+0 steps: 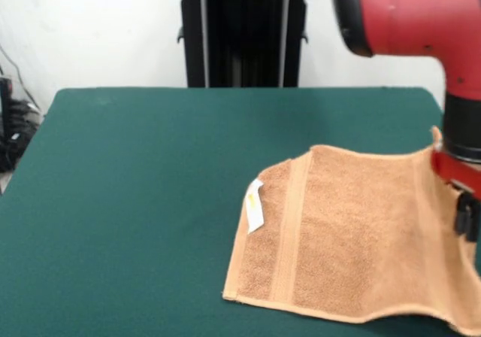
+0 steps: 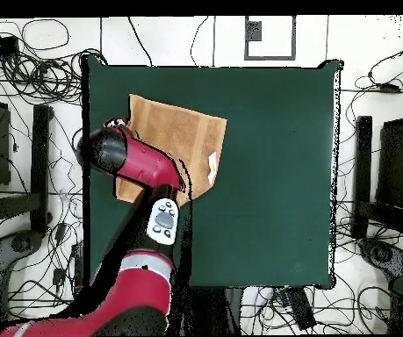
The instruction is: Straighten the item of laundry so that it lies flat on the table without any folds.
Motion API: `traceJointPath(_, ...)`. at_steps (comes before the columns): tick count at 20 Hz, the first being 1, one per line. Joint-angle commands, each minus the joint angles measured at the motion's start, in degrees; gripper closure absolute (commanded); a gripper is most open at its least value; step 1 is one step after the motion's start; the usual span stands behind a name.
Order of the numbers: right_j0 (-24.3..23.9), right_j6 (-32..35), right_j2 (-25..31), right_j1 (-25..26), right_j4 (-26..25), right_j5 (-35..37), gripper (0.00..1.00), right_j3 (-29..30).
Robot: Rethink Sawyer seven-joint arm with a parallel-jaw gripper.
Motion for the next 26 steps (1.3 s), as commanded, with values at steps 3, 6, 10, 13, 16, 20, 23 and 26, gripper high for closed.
traceJointPath(3, 5.4, 27.0, -9.4, 7.6, 3.2, 11.9, 1.0, -14.2)
traceJointPath(6, 7.8, 27.2, -14.5, 9.7, 1.1, 10.5, 0.0, -15.0)
traceJointPath(10, 7.2, 27.3, -10.7, 8.3, 1.3, 10.9, 0.0, -12.9)
traceJointPath(13, 6.5, 25.6, -9.0, 7.0, 1.3, 9.8, 0.0, -11.5)
traceJointPath(16, 5.6, 22.9, -7.7, 3.0, 0.5, 10.8, 0.0, -7.5)
traceJointPath(20, 3.5, 17.8, -4.4, -1.9, 0.0, 8.8, 0.0, -0.3)
traceJointPath(23, 1.3, 14.3, -1.6, -4.2, -0.6, 6.4, 0.0, 4.1)
traceJointPath(26, -0.7, 11.2, 1.3, -7.1, -1.4, 3.9, 0.0, 9.2)
